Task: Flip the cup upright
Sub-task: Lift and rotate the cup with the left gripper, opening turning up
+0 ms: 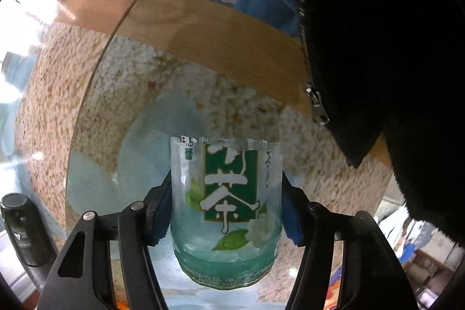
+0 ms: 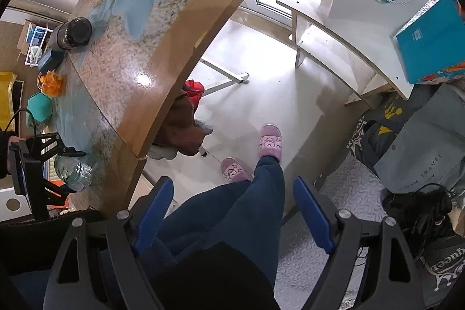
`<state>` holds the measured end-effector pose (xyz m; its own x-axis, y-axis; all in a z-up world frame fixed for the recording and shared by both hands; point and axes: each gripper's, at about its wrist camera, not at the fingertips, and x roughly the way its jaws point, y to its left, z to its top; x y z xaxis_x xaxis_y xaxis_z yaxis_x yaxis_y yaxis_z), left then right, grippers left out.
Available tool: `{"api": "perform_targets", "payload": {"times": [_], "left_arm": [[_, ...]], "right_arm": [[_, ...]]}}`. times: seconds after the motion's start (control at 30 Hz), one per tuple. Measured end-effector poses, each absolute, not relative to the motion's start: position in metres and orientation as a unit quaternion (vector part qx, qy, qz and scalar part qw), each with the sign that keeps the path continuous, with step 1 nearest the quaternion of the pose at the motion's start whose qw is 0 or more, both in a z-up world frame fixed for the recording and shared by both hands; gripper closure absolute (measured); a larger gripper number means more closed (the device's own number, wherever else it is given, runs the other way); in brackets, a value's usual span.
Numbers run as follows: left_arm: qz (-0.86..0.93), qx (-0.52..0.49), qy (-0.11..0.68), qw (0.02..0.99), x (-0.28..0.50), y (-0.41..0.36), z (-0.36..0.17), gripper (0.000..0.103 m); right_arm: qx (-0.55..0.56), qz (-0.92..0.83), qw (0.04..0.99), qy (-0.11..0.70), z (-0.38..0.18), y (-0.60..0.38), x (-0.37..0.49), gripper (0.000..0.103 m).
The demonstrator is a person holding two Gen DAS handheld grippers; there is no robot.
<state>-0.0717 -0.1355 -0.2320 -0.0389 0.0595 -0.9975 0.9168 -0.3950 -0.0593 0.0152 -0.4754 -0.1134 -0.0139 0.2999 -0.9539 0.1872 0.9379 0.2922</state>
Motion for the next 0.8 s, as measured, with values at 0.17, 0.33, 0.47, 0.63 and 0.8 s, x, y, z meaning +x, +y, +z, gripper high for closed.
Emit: {"api": "perform_targets", "payload": {"times": [0.17, 0.33, 0.47, 0.63, 0.8], "left_arm": [[-0.58, 0.585, 0.419, 0.382, -0.05, -0.144, -0.224, 0.039], [-0.569, 0.577, 0.42, 0.409, -0.033, -0.153, -0.209, 0.039], [-0.554, 0.54, 0.446, 0.449, -0.011, -0.162, -0.195, 0.039], [-0.53, 0.497, 0.464, 0.506, 0.017, -0.163, -0.176, 0.038], [-0.492, 0.444, 0.485, 0.571, 0.037, -0.152, -0.153, 0.038]], "right_arm": [[0.172, 0.044, 0.681, 0.71, -0.115, -0.476, 0.013, 0.02], [0.166, 0.052, 0.686, 0.706, -0.111, -0.474, 0.017, 0.02], [0.158, 0.064, 0.691, 0.702, -0.106, -0.472, 0.023, 0.019], [0.142, 0.082, 0.689, 0.706, -0.106, -0.466, 0.032, 0.019], [0.124, 0.113, 0.69, 0.704, -0.1, -0.459, 0.044, 0.019]]}}
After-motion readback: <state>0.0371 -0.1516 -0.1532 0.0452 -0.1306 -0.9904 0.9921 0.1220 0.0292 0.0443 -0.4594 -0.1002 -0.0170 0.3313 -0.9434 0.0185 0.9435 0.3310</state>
